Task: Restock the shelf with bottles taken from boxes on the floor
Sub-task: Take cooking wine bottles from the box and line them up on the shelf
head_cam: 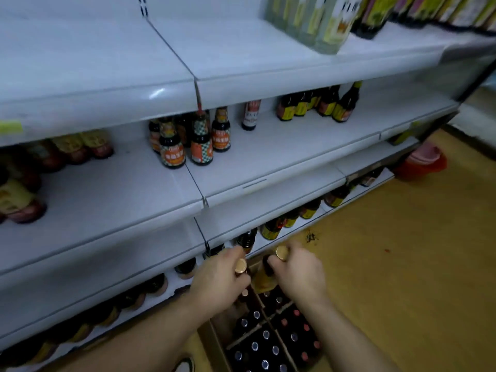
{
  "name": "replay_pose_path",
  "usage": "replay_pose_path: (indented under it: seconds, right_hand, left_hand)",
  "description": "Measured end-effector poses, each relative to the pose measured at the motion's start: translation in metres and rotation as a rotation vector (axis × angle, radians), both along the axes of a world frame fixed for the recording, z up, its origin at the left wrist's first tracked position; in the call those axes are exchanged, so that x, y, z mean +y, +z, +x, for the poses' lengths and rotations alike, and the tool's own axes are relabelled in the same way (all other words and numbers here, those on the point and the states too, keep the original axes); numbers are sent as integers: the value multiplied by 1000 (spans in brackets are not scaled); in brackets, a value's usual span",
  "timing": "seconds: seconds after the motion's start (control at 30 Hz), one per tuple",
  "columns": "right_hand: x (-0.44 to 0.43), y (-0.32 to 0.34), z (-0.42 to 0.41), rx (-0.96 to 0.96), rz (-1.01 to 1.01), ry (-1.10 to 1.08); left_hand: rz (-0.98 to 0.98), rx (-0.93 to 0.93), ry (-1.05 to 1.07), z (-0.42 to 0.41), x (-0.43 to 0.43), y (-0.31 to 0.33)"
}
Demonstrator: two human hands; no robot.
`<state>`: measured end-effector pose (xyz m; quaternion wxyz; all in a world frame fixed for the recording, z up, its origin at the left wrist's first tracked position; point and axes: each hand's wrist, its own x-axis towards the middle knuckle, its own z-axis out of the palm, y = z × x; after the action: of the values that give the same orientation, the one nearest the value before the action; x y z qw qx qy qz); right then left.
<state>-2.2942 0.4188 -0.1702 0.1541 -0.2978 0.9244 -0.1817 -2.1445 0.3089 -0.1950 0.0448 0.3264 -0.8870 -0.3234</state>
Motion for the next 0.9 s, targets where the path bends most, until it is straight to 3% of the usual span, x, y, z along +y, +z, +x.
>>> replay_pose_path:
  seconds: [0.2,0.4,0.9]
  right_hand:
    - [0,104,3,100,-121,25]
    - [-3,168,10,173,-224,81]
    - [-35,225,64,263,-269,202]
  left_hand:
    - [-76,109,87,3,-7,102]
    - [-136,167,137,18,-15,175]
    - [-189,225,169,92,-33,228]
